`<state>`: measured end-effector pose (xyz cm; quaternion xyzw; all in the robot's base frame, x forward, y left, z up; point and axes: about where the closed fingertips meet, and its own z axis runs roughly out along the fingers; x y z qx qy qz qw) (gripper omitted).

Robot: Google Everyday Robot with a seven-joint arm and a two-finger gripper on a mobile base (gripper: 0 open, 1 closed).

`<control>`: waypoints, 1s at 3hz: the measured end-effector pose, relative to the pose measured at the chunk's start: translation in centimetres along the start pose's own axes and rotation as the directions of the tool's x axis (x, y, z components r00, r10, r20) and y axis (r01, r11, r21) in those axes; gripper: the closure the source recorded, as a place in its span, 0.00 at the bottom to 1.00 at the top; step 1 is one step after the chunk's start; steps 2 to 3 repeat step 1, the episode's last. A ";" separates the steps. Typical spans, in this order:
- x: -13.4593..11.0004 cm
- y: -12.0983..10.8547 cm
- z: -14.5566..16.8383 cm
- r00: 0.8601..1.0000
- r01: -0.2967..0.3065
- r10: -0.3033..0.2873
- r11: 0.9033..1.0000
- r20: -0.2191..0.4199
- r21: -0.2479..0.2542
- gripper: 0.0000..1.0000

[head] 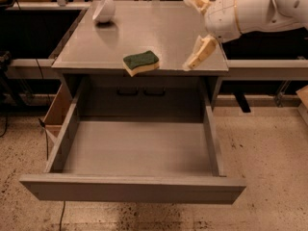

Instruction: Pick sponge from top drawer and place on counter

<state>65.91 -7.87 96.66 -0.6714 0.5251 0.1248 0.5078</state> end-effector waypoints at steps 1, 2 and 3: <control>-1.6 2.7 -8.5 0.999 -0.001 0.003 0.999 -0.037 0.053 0.00; -1.6 2.7 -8.5 0.999 -0.001 0.003 0.999 -0.037 0.053 0.00; -1.6 2.7 -8.5 0.999 -0.001 0.003 0.999 -0.037 0.053 0.00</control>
Offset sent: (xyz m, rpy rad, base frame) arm 0.0000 0.0000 0.0000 0.0000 0.0000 0.0000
